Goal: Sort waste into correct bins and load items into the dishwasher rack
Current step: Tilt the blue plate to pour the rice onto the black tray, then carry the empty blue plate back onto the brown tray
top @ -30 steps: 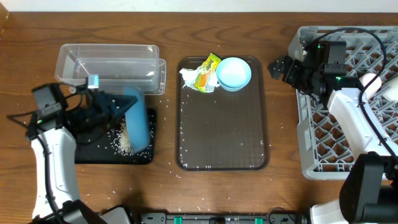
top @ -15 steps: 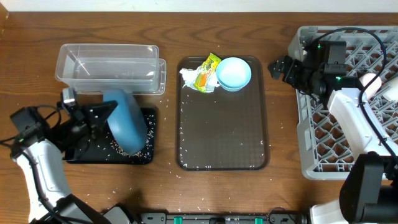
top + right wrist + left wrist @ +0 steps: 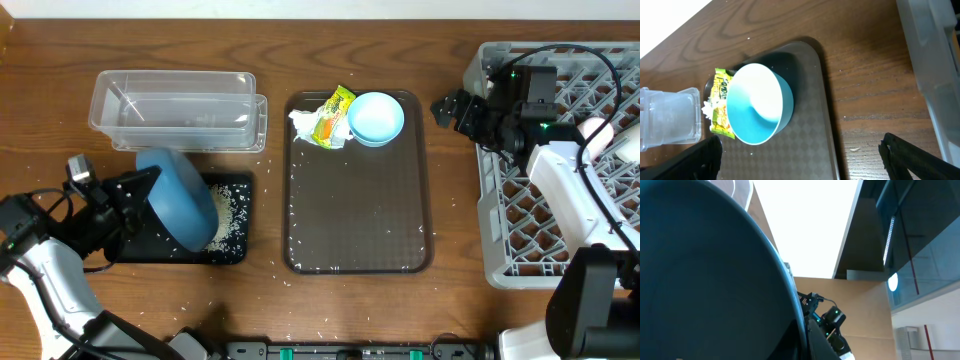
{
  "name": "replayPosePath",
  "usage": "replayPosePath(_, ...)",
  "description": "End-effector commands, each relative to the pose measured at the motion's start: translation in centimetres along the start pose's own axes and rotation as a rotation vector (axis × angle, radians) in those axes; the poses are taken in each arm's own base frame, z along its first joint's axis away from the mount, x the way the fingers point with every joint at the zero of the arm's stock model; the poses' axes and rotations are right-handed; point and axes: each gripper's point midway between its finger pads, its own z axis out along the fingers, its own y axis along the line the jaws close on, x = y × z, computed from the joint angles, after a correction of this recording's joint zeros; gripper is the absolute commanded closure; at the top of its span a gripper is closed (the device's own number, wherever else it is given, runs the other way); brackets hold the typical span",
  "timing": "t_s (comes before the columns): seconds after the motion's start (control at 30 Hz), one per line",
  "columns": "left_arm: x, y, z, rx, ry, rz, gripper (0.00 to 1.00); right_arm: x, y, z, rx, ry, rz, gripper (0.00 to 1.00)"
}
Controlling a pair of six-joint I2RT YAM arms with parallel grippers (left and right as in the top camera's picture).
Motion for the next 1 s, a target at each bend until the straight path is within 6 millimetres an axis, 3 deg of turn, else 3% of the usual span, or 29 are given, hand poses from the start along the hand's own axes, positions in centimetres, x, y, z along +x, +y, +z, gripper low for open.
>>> replayPosePath(0.0,0.1,-0.8,-0.3,0.043,-0.003,0.031,0.94,-0.3,0.4,-0.4,-0.009,-0.010,0.001,0.01)
replayPosePath(0.07,1.0,-0.8,-0.2,0.041,0.008,-0.060,0.94,-0.3,0.4,-0.4,-0.009,-0.010,0.001,0.01)
replayPosePath(0.17,0.8,-0.8,-0.2,0.040,0.006,0.057,0.94,-0.3,0.4,-0.4,-0.009,-0.010,0.001,0.01)
replayPosePath(0.3,1.3,-0.7,-0.2,0.042,0.010,-0.022,0.94,-0.3,0.4,-0.4,-0.009,-0.010,0.001,0.01)
replayPosePath(0.5,1.6,-1.0,0.1,0.042,0.021,0.028,0.94,-0.3,0.4,-0.4,-0.009,-0.010,0.001,0.01)
replayPosePath(0.57,0.8,-1.2,-0.1,0.044,0.007,0.106,0.94,-0.3,0.4,-0.4,-0.009,-0.010,0.001,0.01)
replayPosePath(0.67,0.1,-1.3,-0.9,0.043,-0.028,0.007,0.94,-0.3,0.4,-0.4,-0.009,-0.010,0.001,0.01)
replayPosePath(0.8,0.1,-1.9,-1.0,0.044,-0.034,0.045,0.94,-0.3,0.4,-0.4,-0.009,-0.010,0.001,0.01)
replayPosePath(0.87,1.1,-2.1,-0.7,0.044,-0.016,-0.040,0.94,-0.3,0.4,-0.4,-0.009,-0.010,0.001,0.01)
replayPosePath(0.97,3.5,-3.4,0.6,0.046,0.053,0.105,0.94,-0.3,0.4,-0.4,-0.009,-0.010,0.001,0.01)
